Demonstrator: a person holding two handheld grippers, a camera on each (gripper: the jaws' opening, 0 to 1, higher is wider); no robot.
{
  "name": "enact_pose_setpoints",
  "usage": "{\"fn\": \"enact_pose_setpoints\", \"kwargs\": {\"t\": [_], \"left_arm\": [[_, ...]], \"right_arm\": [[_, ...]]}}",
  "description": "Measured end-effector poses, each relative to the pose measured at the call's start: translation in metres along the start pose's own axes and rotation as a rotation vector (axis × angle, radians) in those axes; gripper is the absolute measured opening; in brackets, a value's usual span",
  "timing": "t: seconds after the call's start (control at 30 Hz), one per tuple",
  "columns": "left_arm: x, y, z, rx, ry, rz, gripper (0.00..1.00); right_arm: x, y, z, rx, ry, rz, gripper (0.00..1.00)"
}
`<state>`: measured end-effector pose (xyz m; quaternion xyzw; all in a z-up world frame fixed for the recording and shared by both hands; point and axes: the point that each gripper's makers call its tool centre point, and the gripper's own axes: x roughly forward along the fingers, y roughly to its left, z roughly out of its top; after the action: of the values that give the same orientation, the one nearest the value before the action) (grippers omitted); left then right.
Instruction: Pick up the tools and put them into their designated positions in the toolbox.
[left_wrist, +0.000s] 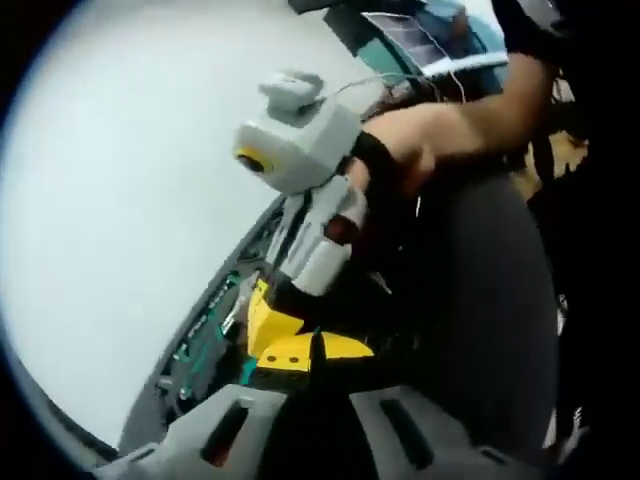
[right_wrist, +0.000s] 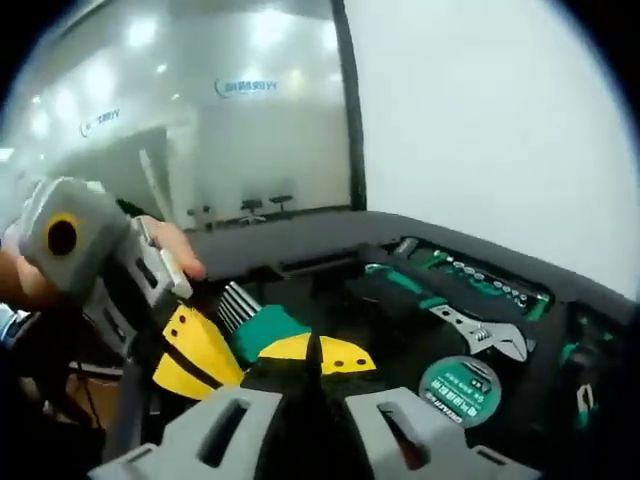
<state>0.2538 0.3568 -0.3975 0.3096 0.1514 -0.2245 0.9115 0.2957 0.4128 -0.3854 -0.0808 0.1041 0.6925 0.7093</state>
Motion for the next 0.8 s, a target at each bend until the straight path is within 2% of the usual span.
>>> {"fn": "enact_pose_setpoints", "kwargs": {"t": [0.1, 0.17, 0.23, 0.27, 0.3, 0.37, 0.4, 0.47, 0.53, 0.6, 0.63, 0.67, 0.7, 0.73, 0.8], "left_arm": [[-0.007, 0.002, -0.003, -0.096, 0.023, -0.016, 0.05], [-0.022, 0.016, -0.004, -0.097, 0.034, 0.027, 0.07], [-0.037, 0.028, -0.002, -0.204, -0.004, 0.069, 0.08], [-0.044, 0.034, -0.004, -0.250, 0.002, 0.097, 0.10], [-0.053, 0.042, -0.012, -0.317, 0.020, 0.134, 0.12], [-0.064, 0.054, -0.038, -0.316, 0.124, 0.185, 0.18], [-0.065, 0.056, -0.042, -0.329, 0.118, 0.198, 0.18], [-0.065, 0.046, -0.052, -0.425, 0.135, 0.160, 0.18], [-0.059, 0.043, -0.054, -0.413, 0.136, 0.169, 0.19], [-0.050, 0.039, -0.051, -0.354, 0.124, 0.152, 0.24], [-0.045, 0.037, -0.049, -0.349, 0.123, 0.135, 0.23], [-0.040, 0.042, -0.052, -0.336, 0.137, 0.153, 0.21], [-0.037, 0.047, -0.054, -0.323, 0.143, 0.160, 0.20], [-0.034, 0.049, -0.054, -0.307, 0.146, 0.156, 0.19], [-0.030, 0.054, -0.056, -0.288, 0.148, 0.144, 0.19]], "right_arm": [[-0.005, 0.002, 0.000, 0.004, -0.003, -0.008, 0.00], [-0.006, 0.002, -0.001, 0.023, 0.000, -0.007, 0.00], [-0.005, -0.001, -0.001, 0.049, 0.008, -0.009, 0.00], [-0.005, -0.001, -0.001, 0.054, 0.008, -0.009, 0.00], [-0.005, 0.000, -0.002, 0.056, 0.009, -0.009, 0.00], [-0.002, 0.000, -0.002, 0.048, 0.011, -0.010, 0.00], [-0.002, -0.001, -0.002, 0.044, 0.011, -0.010, 0.00], [-0.003, 0.000, -0.002, 0.049, 0.011, -0.010, 0.00], [-0.004, -0.001, -0.003, 0.064, 0.013, -0.014, 0.00], [-0.003, -0.006, -0.003, 0.067, 0.017, -0.026, 0.00], [-0.003, -0.011, -0.005, 0.057, 0.030, -0.046, 0.00], [-0.005, -0.015, -0.012, 0.029, 0.074, -0.064, 0.00], [0.000, -0.012, 0.000, -0.011, -0.005, -0.047, 0.00], [-0.004, -0.015, -0.006, -0.013, 0.039, -0.072, 0.00], [-0.003, -0.017, -0.007, 0.000, 0.046, -0.074, 0.00]]}}
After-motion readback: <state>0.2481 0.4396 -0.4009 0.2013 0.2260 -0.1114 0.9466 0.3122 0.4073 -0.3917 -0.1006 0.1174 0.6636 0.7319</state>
